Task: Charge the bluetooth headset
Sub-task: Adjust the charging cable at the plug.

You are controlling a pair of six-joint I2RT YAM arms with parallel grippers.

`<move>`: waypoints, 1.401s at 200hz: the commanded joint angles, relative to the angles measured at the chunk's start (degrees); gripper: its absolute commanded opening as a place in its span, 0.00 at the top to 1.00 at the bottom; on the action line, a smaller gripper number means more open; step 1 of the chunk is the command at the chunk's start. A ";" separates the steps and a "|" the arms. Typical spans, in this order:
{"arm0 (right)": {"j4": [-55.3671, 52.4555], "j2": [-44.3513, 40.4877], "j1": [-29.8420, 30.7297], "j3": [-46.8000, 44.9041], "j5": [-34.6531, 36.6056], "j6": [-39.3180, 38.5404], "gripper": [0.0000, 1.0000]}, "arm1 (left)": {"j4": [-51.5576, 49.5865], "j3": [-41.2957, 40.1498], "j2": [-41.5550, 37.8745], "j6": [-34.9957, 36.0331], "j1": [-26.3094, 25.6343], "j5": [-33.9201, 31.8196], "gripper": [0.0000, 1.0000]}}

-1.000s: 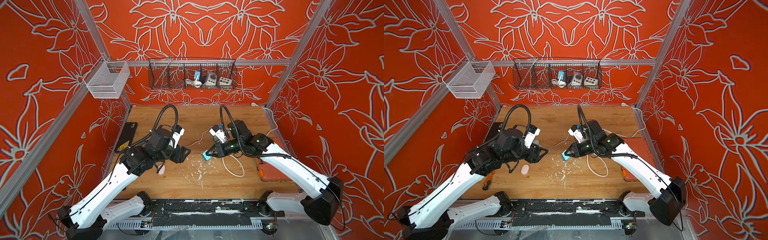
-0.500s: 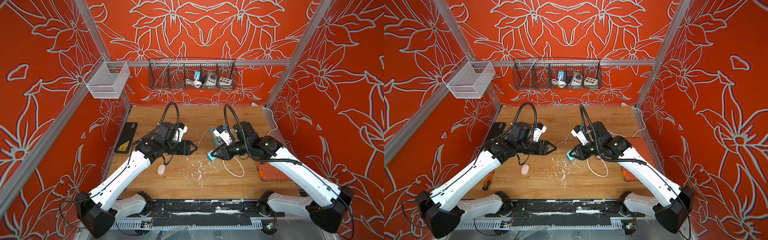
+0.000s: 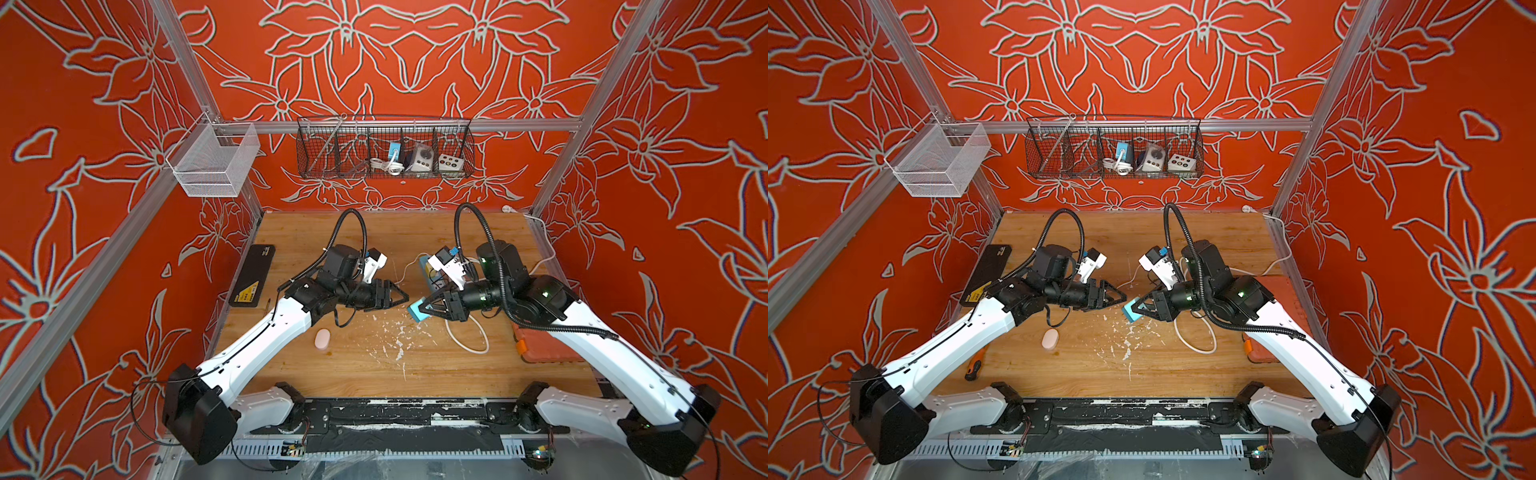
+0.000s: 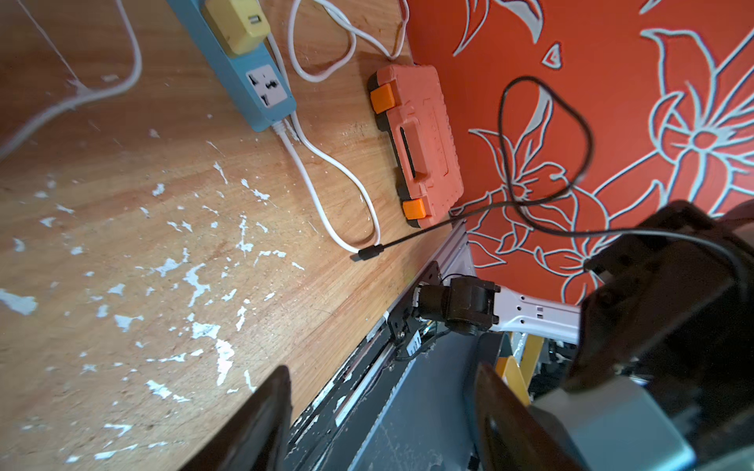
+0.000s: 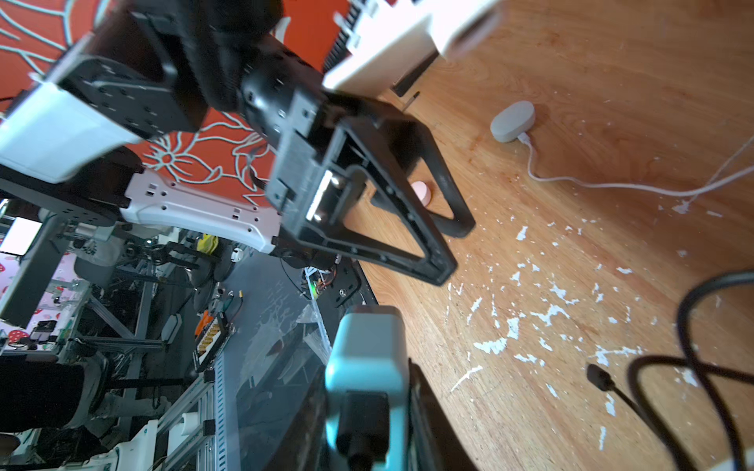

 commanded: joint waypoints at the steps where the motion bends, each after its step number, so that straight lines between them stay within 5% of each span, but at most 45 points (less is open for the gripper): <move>1: 3.35 -1.12 -0.28 0.90 -3.39 1.06 0.92 | 6.54 -2.53 1.02 -3.69 0.10 4.31 0.30; 58: 7.16 -0.86 -0.28 -0.82 -4.81 3.41 0.92 | 11.50 -2.90 2.82 -4.43 -2.04 5.66 0.31; 92: 9.77 -0.65 -0.28 -0.82 -7.54 5.76 0.92 | 7.37 -1.35 3.50 6.15 -9.34 -5.92 0.34; 145: 15.68 -1.17 -0.37 -0.93 -11.61 12.21 0.92 | 23.75 -11.76 -2.43 5.16 -11.29 -16.70 0.31; 178: 17.95 -0.75 -0.37 -1.26 -14.00 15.26 0.92 | 27.12 -13.03 -5.92 10.48 -12.86 -21.72 0.31; 280: 25.50 -0.70 -0.39 -2.49 -18.35 23.10 0.92 | 39.02 -14.66 -4.58 18.59 -14.83 -12.78 0.33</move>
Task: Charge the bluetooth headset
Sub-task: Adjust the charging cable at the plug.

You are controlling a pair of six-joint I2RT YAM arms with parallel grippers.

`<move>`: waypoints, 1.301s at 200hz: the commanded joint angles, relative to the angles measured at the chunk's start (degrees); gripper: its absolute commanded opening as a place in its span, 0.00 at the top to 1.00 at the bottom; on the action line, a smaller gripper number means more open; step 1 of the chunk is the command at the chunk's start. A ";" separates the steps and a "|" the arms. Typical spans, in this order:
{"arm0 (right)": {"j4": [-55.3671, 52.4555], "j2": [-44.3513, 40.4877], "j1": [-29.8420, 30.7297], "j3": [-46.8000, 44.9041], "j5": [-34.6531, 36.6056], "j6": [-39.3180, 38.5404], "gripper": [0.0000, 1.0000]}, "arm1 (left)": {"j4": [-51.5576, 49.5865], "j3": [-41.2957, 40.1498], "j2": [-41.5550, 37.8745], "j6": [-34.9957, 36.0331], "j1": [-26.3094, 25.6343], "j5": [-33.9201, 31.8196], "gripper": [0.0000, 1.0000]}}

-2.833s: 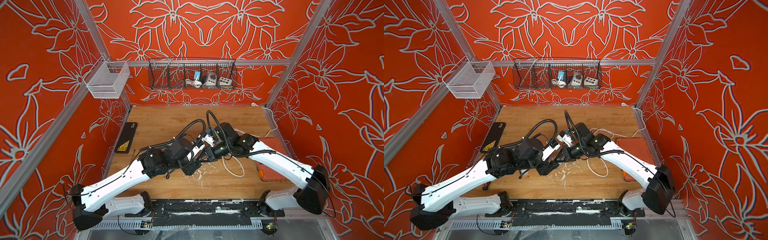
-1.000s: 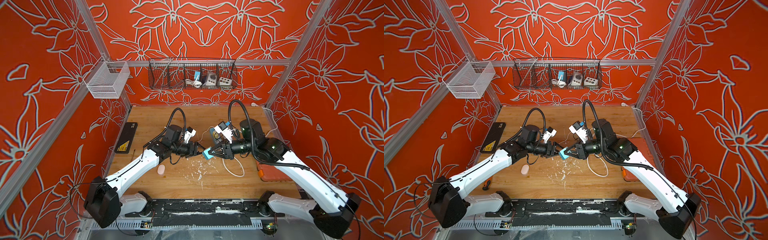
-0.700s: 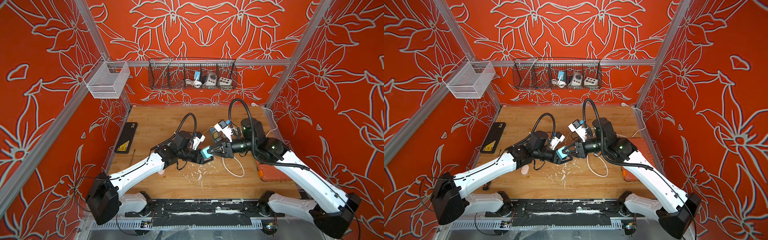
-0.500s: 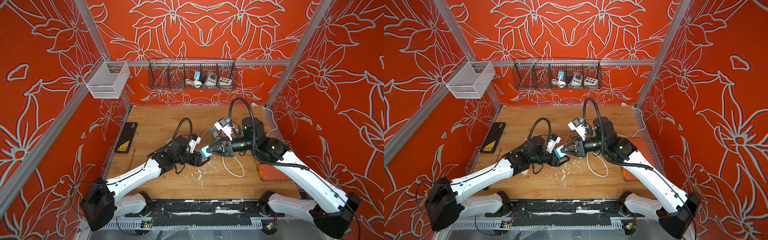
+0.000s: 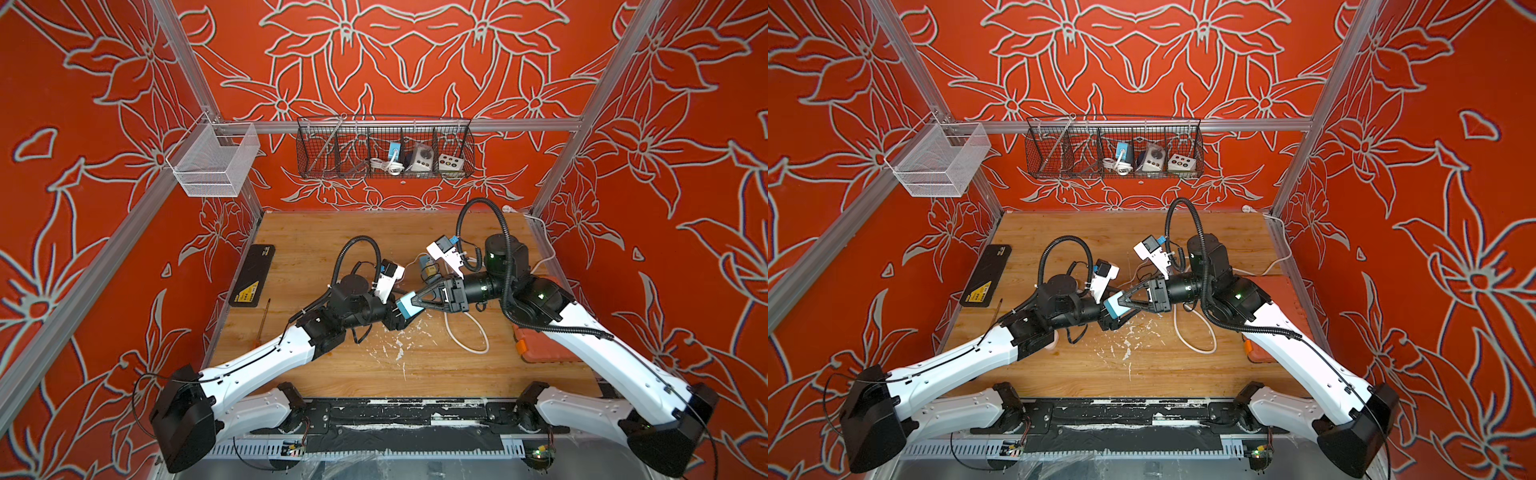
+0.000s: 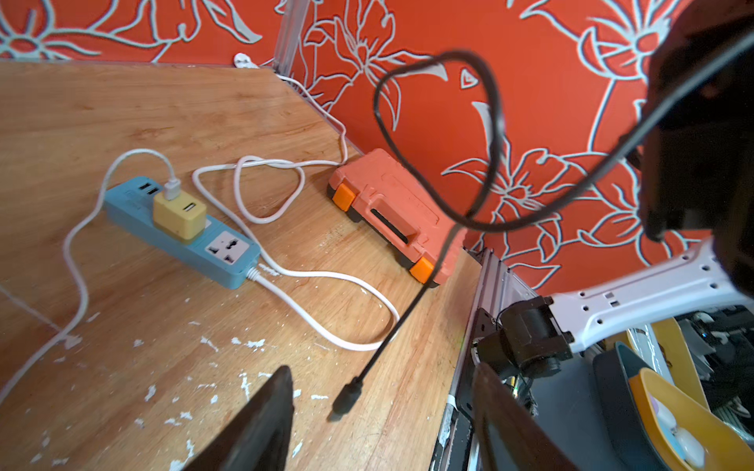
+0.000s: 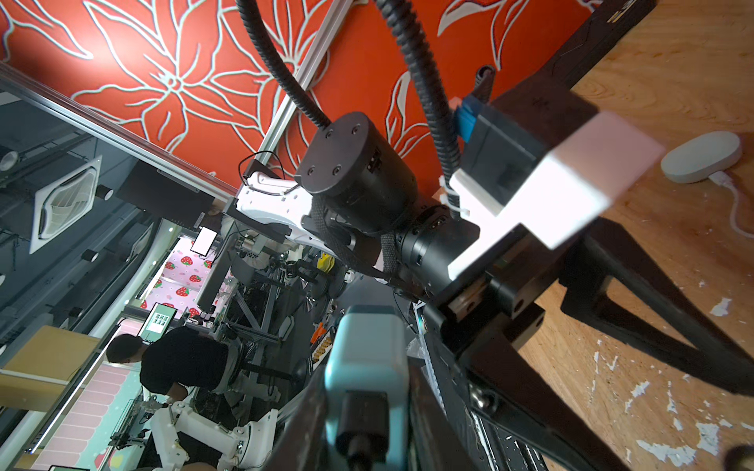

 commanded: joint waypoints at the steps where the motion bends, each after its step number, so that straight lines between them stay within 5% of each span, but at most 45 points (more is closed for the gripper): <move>1: 3.71 -0.54 -0.38 0.31 -2.27 2.29 0.92 | 4.52 0.55 1.38 2.74 -1.15 4.23 0.33; 73: 6.92 -1.06 -0.37 -0.25 -3.10 5.01 0.92 | 4.98 5.12 7.93 2.81 -3.33 4.56 0.39; 144: 6.02 -1.83 -0.87 -0.43 -2.49 4.35 0.92 | 1.63 5.15 6.84 3.10 -3.34 2.85 1.00; 176: 6.28 -2.29 -1.25 -0.92 -2.31 4.52 0.92 | 0.15 4.57 5.46 3.12 -3.34 0.95 1.00; 192: 6.22 -2.36 -1.29 -0.96 -2.34 4.53 0.92 | 0.36 4.04 4.75 2.59 -3.34 -0.60 0.76; 209: 6.35 -2.41 -1.33 -0.96 -2.55 4.73 0.92 | 0.75 4.20 4.96 2.84 -3.34 -0.59 0.62; 260: 8.32 -3.12 -1.33 -1.79 -3.25 6.55 0.91 | 0.91 5.03 5.23 5.92 -3.34 -5.38 0.43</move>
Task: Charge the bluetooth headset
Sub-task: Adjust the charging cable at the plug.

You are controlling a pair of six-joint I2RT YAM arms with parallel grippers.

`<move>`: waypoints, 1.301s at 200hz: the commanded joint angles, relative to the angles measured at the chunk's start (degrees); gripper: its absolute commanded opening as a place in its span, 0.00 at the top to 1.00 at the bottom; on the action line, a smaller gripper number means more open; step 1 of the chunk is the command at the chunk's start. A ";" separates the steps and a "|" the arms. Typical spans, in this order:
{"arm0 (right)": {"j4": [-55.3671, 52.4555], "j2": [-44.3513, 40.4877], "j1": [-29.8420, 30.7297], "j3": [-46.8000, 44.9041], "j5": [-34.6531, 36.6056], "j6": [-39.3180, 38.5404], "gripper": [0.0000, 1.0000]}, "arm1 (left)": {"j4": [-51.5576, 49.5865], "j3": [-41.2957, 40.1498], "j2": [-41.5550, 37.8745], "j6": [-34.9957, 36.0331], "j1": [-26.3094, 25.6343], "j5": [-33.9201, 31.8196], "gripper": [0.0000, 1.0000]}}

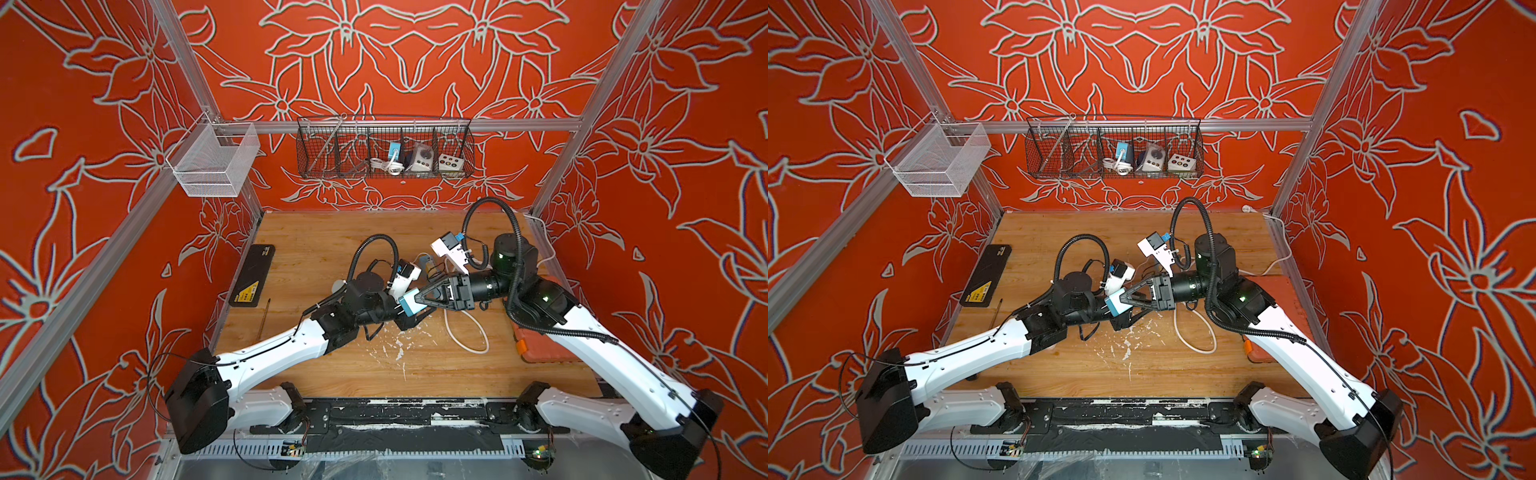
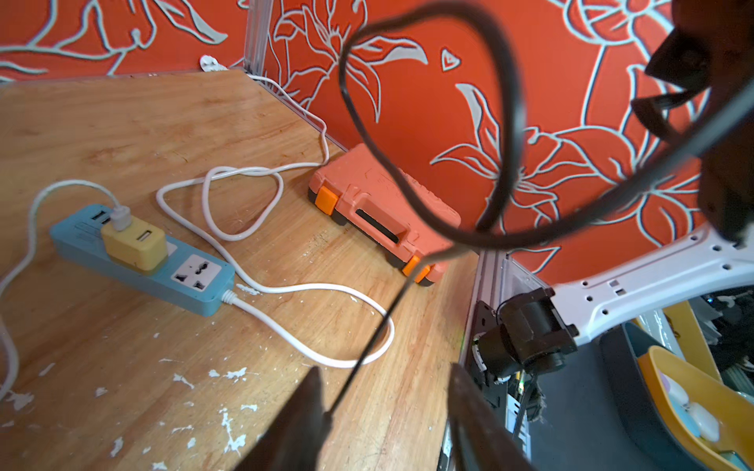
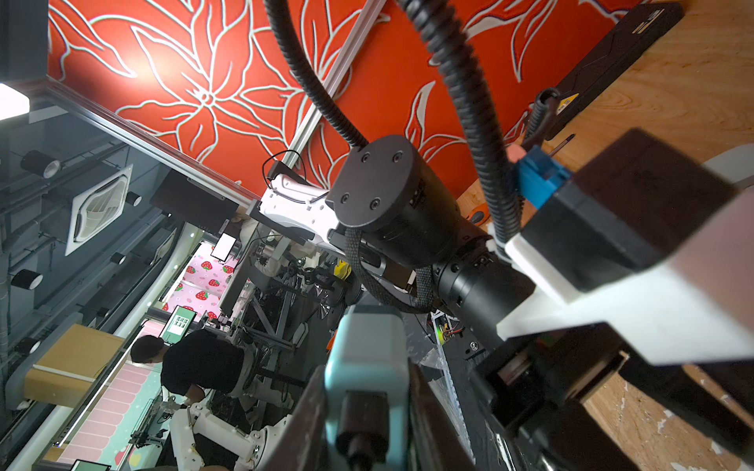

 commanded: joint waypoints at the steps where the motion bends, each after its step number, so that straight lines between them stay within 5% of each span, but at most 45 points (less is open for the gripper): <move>1: 3.79 -1.45 -0.22 -0.79 -1.41 1.86 0.91 | 0.51 0.64 -0.58 2.75 -0.17 -2.61 0.43; 55: 4.57 -1.60 -0.22 -0.90 -1.60 2.40 0.91 | 3.87 2.41 3.01 2.69 -1.07 6.56 0.38; 97: 7.87 -1.64 -0.21 -1.65 -2.17 4.77 0.91 | 5.47 3.60 5.89 3.35 -2.63 2.37 0.40; 137: 7.69 -2.53 -0.22 -1.87 -1.99 4.72 0.91 | 4.21 6.67 9.30 2.39 -2.63 2.68 0.68; 174: 7.74 -3.10 -0.22 -1.78 -2.16 4.72 0.91 | 5.88 6.73 10.20 1.80 -2.72 3.27 0.64; 238: 7.74 -2.98 -0.22 -1.87 -2.09 4.40 0.91 | 4.02 7.81 11.01 1.80 -2.81 3.56 1.00; 260: 5.20 -3.09 -0.33 -1.61 -1.64 2.48 0.91 | 1.85 7.71 9.91 2.22 -2.78 2.60 1.00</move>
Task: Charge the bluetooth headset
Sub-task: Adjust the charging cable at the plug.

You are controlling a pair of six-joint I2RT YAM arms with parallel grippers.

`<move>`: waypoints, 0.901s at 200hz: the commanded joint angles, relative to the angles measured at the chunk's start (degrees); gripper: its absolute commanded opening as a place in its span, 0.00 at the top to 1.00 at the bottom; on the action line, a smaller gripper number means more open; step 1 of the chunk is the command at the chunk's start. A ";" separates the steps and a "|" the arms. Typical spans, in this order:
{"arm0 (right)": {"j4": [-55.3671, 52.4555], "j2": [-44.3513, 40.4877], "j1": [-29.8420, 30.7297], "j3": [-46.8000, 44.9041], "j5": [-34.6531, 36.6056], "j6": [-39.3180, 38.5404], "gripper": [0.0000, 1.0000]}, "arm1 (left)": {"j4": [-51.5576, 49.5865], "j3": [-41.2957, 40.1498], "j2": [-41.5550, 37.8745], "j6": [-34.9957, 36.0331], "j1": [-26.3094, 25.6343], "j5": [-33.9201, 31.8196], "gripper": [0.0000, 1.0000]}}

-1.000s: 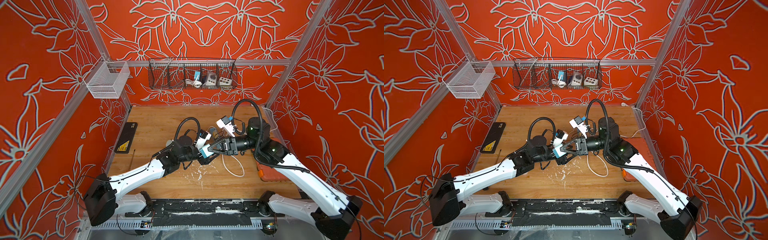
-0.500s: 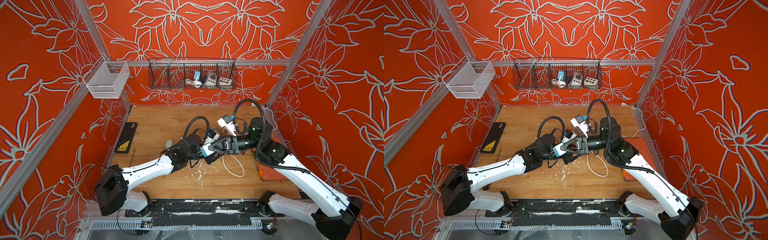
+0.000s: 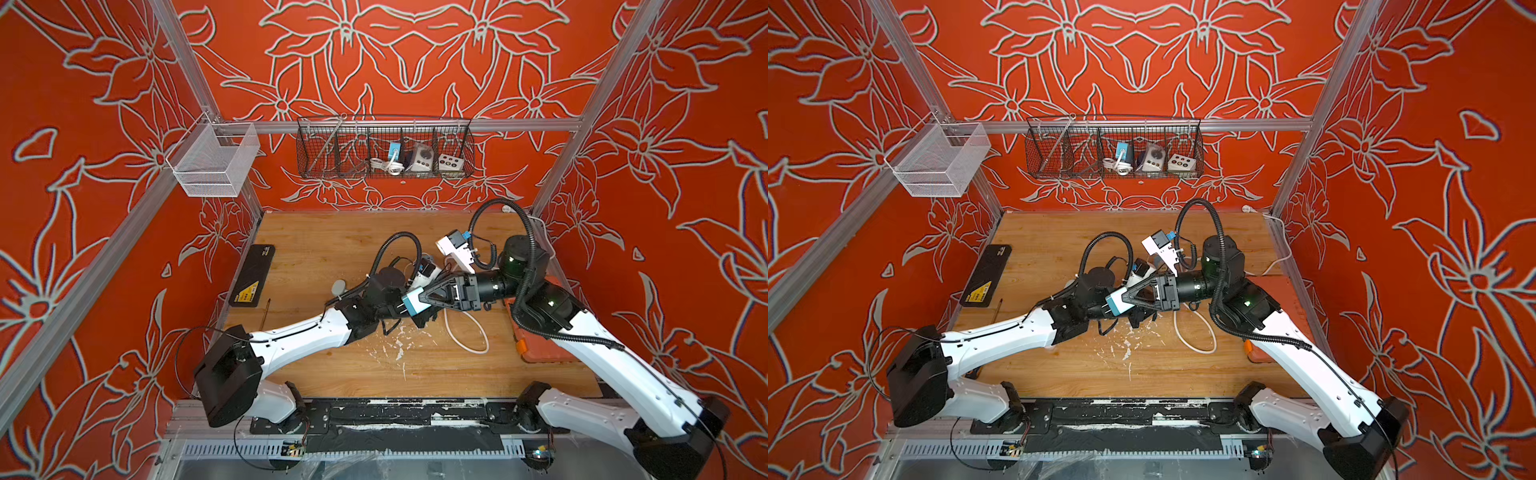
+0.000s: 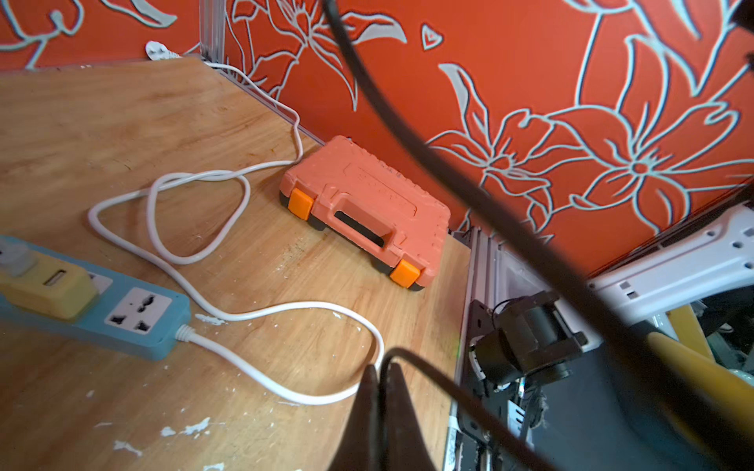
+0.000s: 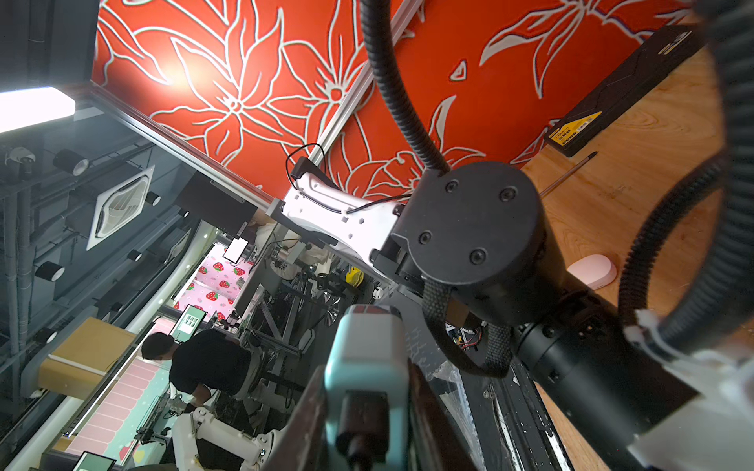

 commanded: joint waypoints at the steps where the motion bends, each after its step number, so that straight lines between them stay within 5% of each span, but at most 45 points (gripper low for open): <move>1: -0.16 -0.92 -0.23 -0.25 -0.55 -1.47 0.91 | -1.50 1.03 -1.00 0.94 -0.15 -0.32 1.00; 46: -6.98 -2.85 -1.31 -1.28 0.32 -6.14 0.92 | -11.86 0.19 -6.52 1.47 1.37 -12.15 1.00; 92: -22.35 -5.48 -2.81 -2.62 5.63 -16.93 0.92 | -25.17 0.42 -14.20 -2.67 10.93 -19.41 1.00; 180: -43.43 1.72 -3.05 -0.49 34.22 -33.74 0.94 | -43.31 12.26 -18.72 -2.09 18.48 -26.74 1.00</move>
